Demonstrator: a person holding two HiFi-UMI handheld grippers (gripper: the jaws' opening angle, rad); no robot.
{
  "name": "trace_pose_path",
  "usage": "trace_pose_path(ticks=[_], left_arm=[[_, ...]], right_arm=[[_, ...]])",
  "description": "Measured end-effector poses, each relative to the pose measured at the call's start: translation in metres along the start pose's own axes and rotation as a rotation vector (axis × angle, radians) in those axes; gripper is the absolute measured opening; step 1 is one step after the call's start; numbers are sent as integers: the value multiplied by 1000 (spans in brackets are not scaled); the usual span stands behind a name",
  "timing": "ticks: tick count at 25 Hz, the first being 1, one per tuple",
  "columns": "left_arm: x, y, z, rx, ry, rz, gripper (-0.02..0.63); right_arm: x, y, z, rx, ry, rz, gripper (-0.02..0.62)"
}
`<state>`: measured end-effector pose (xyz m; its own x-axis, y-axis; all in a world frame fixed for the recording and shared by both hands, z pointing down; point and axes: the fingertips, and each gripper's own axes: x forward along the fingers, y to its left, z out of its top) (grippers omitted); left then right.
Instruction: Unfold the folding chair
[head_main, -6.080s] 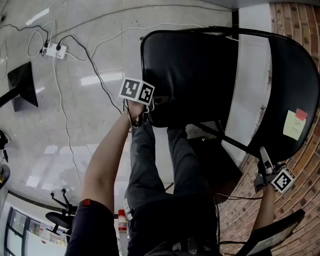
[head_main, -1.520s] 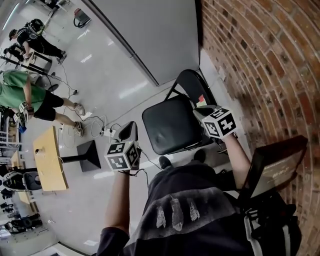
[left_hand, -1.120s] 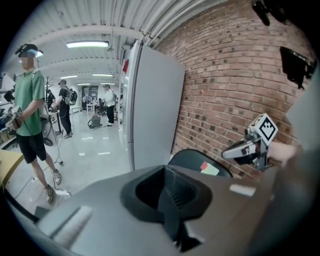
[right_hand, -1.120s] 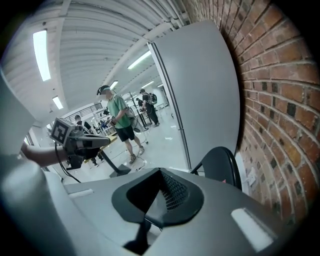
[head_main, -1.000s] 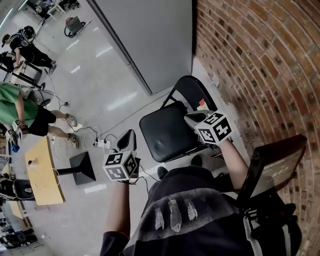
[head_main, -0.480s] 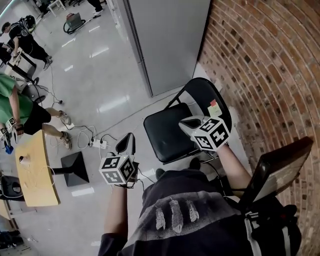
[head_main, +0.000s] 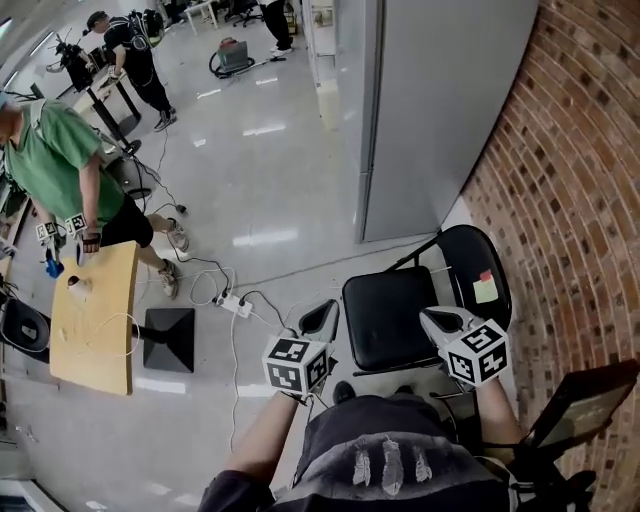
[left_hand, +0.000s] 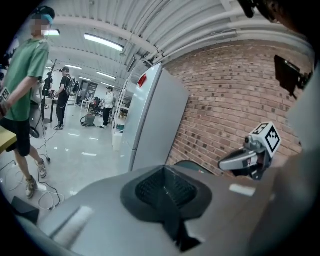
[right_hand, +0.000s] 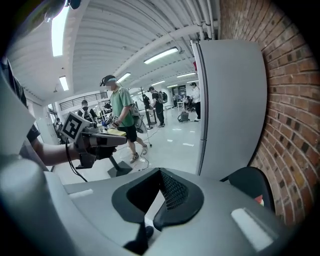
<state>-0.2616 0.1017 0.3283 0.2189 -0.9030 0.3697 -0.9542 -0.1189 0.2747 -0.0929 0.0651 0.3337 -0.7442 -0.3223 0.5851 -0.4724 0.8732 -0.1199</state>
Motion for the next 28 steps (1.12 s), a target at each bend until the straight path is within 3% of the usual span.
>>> trace_pose_path(ticks=[8,16,19,22,26,28], left_arm=[[-20,-39,26,64,-69,19,3],[-5,-98,20,88,-26,2,3],[3,-119,21,110,-45,-3,2],[-4,-136,42,151,-148,26,2],[-28,-158,97,350,-361,144,3],[-34,-167,121,386,-419,169,3]], right_arm=[[-16,-2,6,-63,-50,15,0],[-63,-16,-27,16,-87,37,0],[-76,-25,-45,48,-90,39,0],[-87,-29,-59,69,-91,46,0],[-98,-31,-64,77,-102,67,0],[-103,-31,-61,74,-110,77,0]])
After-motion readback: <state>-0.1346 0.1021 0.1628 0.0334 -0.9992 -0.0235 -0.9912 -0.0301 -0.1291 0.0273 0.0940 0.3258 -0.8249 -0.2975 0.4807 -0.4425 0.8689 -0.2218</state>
